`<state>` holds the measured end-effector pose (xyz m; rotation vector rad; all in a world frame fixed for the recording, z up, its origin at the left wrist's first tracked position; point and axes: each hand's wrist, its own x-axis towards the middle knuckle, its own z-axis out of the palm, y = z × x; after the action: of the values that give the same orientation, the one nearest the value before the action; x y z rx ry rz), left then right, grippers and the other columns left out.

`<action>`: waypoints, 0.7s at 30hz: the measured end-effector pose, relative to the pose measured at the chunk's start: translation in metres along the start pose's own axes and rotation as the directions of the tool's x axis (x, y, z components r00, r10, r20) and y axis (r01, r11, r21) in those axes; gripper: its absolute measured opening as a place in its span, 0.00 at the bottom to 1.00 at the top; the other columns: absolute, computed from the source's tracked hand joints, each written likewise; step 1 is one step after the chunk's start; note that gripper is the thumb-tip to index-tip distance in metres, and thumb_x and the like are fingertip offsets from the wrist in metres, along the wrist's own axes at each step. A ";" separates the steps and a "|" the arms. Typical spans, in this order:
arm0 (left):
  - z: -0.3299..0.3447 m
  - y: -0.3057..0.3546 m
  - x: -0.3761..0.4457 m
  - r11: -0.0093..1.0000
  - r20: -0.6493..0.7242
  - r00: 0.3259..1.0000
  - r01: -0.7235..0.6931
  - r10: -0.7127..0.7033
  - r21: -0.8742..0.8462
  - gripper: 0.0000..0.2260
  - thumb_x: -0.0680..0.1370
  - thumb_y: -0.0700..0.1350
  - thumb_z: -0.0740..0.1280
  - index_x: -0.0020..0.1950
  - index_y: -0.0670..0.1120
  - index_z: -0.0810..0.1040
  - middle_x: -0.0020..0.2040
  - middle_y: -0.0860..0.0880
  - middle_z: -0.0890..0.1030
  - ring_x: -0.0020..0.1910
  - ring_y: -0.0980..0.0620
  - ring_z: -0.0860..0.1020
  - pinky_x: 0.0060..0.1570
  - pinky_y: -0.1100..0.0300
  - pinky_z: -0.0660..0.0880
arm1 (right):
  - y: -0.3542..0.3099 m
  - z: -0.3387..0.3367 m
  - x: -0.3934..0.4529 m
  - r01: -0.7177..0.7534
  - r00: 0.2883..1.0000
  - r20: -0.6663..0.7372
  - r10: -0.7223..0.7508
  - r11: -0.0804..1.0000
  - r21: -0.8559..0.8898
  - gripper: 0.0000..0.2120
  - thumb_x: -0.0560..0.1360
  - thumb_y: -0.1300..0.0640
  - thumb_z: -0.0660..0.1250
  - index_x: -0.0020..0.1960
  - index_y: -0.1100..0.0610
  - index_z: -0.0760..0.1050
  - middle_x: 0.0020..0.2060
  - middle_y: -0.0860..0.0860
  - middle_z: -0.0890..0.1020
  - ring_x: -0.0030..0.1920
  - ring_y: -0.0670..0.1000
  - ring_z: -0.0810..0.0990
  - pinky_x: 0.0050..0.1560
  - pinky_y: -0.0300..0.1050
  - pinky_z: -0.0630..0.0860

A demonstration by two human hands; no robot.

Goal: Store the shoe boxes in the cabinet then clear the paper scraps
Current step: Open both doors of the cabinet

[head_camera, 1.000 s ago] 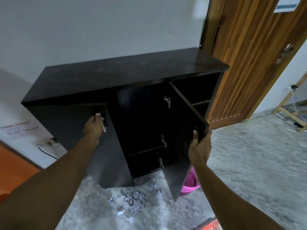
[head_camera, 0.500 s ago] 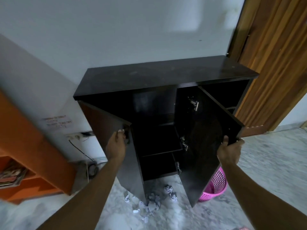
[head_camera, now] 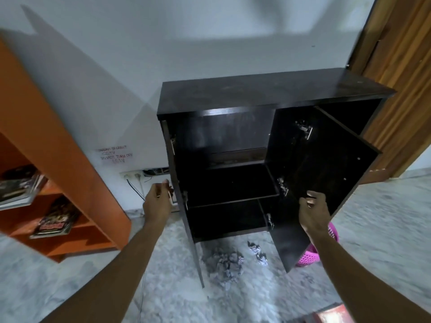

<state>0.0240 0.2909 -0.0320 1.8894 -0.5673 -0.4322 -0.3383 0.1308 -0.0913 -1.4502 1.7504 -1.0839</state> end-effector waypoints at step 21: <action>0.045 0.077 -0.055 0.719 0.167 0.702 -0.689 0.693 -0.088 0.09 0.79 0.39 0.70 0.57 0.48 0.79 0.55 0.52 0.77 0.54 0.55 0.78 0.53 0.63 0.75 | -0.004 0.019 -0.035 0.049 0.993 0.107 -0.054 0.998 0.048 0.14 0.82 0.57 0.63 0.67 0.59 0.73 0.62 0.56 0.81 0.57 0.53 0.79 0.56 0.46 0.70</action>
<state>-0.0603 0.2634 0.0250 1.4700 -1.3399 -0.1065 -0.3127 0.1604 -0.0986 -1.5050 1.6110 -1.0441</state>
